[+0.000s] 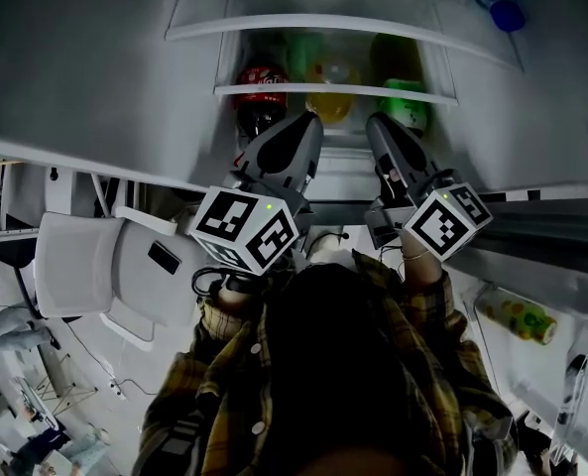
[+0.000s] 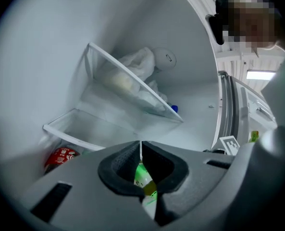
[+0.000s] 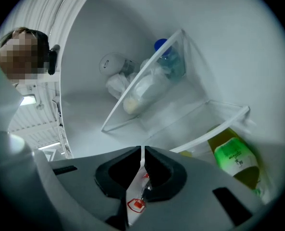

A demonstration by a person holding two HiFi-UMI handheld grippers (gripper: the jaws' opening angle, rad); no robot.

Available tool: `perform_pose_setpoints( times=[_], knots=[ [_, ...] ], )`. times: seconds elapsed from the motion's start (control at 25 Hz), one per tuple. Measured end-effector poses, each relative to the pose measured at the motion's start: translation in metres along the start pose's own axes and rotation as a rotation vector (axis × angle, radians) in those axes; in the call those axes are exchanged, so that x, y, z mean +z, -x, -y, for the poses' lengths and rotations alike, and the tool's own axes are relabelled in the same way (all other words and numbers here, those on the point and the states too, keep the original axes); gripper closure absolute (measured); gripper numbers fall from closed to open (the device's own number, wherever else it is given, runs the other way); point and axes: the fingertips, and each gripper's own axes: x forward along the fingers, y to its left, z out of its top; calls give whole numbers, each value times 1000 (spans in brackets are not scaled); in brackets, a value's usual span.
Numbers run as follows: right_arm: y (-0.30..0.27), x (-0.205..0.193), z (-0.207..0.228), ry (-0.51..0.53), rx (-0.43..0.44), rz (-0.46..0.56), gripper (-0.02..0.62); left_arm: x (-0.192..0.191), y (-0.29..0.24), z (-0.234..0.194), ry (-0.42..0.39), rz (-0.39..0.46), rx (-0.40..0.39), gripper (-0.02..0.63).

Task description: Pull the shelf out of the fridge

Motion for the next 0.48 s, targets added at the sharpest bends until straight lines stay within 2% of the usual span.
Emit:
perform_pose_setpoints(
  times=[0.12, 0.32, 0.48],
  knots=[
    [-2, 0, 8, -58, -8, 6, 574, -4, -3, -5, 28, -15, 4, 594],
    [-4, -1, 14, -127, -6, 19, 569, -10, -6, -10, 108, -35, -11, 495],
    [-8, -3, 16, -211, 32, 22, 508, -13, -5, -17, 150, -34, -2, 441]
  ],
)
